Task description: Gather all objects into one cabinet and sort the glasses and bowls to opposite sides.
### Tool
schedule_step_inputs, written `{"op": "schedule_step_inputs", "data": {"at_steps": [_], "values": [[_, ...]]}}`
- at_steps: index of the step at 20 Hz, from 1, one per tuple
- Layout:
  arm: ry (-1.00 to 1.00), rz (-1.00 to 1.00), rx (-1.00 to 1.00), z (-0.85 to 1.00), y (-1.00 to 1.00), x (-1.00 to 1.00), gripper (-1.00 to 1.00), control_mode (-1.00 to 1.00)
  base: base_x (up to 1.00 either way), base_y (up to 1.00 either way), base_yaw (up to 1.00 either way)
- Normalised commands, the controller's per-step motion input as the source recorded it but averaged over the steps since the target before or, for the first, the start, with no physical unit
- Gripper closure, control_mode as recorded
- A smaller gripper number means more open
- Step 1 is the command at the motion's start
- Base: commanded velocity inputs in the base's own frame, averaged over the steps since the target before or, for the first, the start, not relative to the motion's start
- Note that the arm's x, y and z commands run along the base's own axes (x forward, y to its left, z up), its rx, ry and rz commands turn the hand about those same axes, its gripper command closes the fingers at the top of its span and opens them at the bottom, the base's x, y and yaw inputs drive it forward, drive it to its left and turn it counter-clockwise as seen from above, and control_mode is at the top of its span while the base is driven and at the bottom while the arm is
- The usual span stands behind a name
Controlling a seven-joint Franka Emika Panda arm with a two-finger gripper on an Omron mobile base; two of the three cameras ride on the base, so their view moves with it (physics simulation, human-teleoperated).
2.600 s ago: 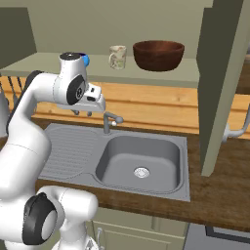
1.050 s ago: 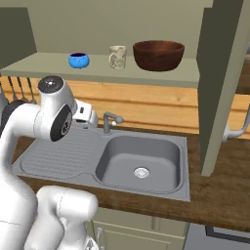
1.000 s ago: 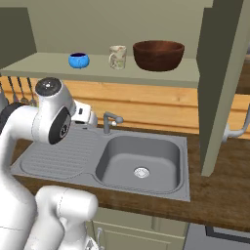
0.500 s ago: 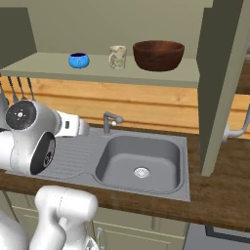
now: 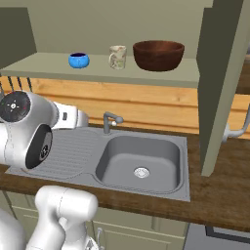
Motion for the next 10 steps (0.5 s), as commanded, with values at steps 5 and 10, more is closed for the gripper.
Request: {"op": "schedule_step_inputs", "data": {"at_steps": [5,10], "values": [[0.00,0.00,-0.01,0.67,0.00,-0.14,-1.00,-1.00,0.00,0.00,0.00],[0.00,0.00,0.00,0.61,-0.02,-0.21,-1.00,-1.00,0.00,0.00,0.00]]}}
